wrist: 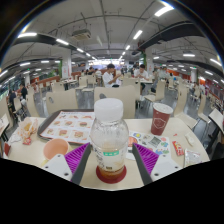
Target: Pour water
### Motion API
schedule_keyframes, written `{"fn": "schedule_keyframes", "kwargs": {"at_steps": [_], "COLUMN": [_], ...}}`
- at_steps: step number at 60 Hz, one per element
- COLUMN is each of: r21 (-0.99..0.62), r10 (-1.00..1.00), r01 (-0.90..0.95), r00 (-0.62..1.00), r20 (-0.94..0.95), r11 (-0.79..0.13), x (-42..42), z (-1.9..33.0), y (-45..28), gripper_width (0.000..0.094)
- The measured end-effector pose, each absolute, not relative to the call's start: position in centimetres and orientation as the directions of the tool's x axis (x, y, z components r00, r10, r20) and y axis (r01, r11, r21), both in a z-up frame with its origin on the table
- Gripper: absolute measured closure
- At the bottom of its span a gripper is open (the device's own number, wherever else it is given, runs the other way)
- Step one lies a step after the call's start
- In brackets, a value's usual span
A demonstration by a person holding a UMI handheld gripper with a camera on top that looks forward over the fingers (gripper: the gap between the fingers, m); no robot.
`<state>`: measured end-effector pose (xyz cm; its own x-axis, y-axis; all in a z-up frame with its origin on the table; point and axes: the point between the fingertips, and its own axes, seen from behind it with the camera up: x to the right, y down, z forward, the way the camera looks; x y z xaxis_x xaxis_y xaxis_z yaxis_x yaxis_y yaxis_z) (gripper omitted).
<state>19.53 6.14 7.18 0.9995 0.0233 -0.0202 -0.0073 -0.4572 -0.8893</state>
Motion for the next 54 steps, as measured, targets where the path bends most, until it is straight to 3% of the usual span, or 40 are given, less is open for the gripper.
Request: {"fn": "schedule_keyframes", "kwargs": {"at_steps": [3, 7, 34, 54], "r21": [-0.882, -0.878, -0.82, -0.812], "r10": [0.004, -0.007, -0.018, -0.027], "r01": [-0.012, -0.004, 0.007, 0.014], "r00": [1.0, 1.0, 1.0, 0.999], "r20": [-0.016, 0.0, 0.02, 0.036], "r11": [-0.471, -0.479, -0.573, -0.583], "x": [19.7, 20.1, 13.8, 12.2], "z": [7.9, 8.6, 17.4, 18.8], "y": [4.9, 3.8, -12.9, -17.6], "gripper_width": [0.0114, 0.0081, 0.0086, 0.0088]}}
